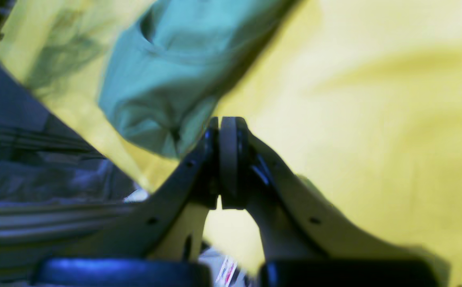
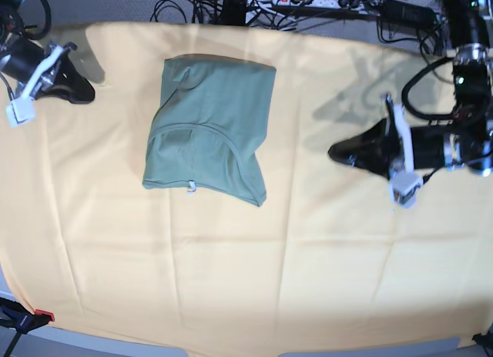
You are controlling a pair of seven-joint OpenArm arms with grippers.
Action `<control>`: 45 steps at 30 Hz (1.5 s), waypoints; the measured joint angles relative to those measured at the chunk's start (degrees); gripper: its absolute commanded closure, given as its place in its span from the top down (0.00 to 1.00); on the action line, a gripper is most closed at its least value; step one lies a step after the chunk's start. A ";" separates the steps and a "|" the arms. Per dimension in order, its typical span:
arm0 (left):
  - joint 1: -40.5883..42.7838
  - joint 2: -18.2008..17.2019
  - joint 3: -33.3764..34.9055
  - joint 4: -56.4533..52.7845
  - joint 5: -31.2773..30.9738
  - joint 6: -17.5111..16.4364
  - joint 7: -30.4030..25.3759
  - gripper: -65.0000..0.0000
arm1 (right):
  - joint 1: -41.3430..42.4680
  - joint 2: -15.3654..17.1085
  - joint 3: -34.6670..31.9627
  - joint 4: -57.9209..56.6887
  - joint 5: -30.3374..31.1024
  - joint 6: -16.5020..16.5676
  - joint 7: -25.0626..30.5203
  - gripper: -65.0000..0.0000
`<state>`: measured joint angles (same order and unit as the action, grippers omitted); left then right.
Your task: Fold the T-shirt properly
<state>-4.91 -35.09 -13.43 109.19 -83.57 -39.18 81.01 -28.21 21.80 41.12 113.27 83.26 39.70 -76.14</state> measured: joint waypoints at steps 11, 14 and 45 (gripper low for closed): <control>29.94 -8.13 -18.21 16.59 -0.22 3.21 -0.48 0.00 | -23.63 0.04 12.22 10.10 0.74 0.00 -0.02 0.00; 39.08 -7.98 -22.53 17.22 -0.26 4.02 -0.83 0.00 | -29.77 0.15 12.74 10.16 0.74 0.00 -1.31 0.00; 37.75 10.64 11.23 -48.39 42.64 6.73 -33.53 0.00 | -9.35 -1.97 -34.34 -58.40 -46.69 -0.26 47.43 0.00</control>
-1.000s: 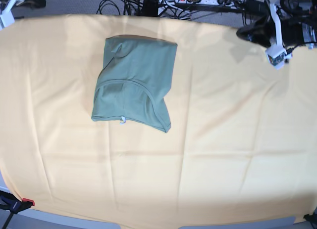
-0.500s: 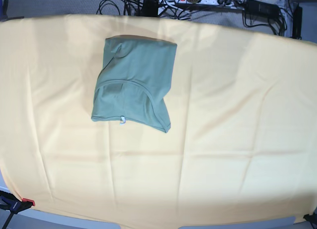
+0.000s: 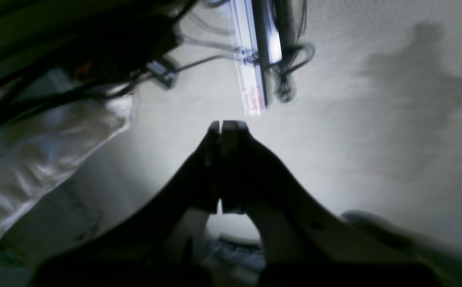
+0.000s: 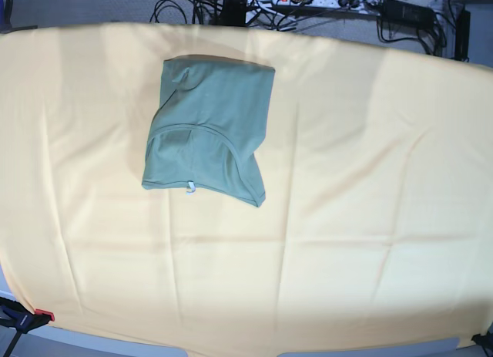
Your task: Fold the T-shirt properly
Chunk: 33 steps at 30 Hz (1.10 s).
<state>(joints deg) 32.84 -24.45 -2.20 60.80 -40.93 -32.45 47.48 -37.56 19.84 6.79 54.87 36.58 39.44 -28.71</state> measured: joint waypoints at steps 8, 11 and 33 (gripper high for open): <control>-12.35 8.11 6.84 -17.31 18.29 3.43 -31.61 0.00 | 12.76 -4.13 -13.75 -13.33 -19.28 -13.97 18.91 0.00; -14.43 11.45 10.47 -23.23 26.84 14.05 -43.69 0.00 | 15.37 -7.13 -17.86 -16.59 -24.15 -19.19 25.00 0.00; -16.02 18.73 6.64 -36.96 34.27 24.55 -57.09 0.00 | 17.55 -11.91 -23.26 -20.76 -29.09 -27.89 28.57 0.00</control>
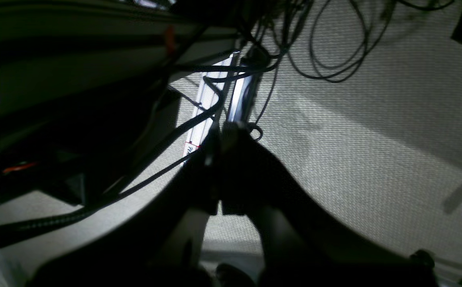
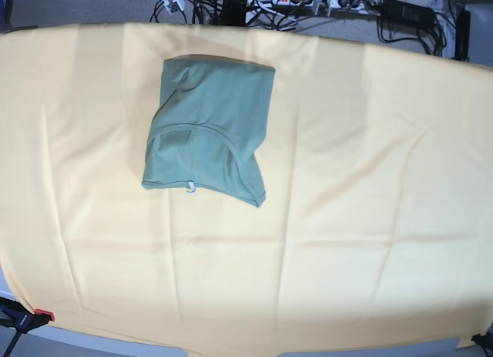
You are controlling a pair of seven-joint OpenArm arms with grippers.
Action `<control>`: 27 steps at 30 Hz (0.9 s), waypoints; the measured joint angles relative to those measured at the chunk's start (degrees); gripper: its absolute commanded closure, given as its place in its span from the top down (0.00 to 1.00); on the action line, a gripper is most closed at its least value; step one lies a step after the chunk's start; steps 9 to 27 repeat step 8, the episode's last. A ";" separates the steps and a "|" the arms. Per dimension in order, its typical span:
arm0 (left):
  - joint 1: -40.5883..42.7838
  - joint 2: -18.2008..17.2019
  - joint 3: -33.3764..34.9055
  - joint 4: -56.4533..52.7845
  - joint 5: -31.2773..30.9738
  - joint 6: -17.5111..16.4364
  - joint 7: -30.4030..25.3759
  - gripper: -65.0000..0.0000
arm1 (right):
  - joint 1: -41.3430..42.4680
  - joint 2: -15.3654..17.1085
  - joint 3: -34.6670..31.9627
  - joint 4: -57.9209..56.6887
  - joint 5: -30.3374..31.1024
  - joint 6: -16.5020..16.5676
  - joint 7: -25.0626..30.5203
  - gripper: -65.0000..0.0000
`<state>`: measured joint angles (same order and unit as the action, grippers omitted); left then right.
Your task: Fold the T-shirt properly
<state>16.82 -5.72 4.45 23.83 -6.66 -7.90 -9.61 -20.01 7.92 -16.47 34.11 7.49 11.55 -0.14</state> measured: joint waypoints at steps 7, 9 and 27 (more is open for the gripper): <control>0.04 0.02 0.02 0.02 -2.99 -0.02 0.15 0.00 | -1.36 0.22 0.00 -0.04 0.00 2.12 -0.28 0.00; 0.04 0.02 0.02 0.02 -2.99 -0.02 0.15 0.00 | -1.07 0.11 0.00 -0.04 0.00 2.05 -0.33 0.00; 0.04 0.02 0.02 0.02 -2.99 -0.02 0.15 0.00 | -1.07 0.11 0.00 -0.04 0.00 2.05 -0.33 0.00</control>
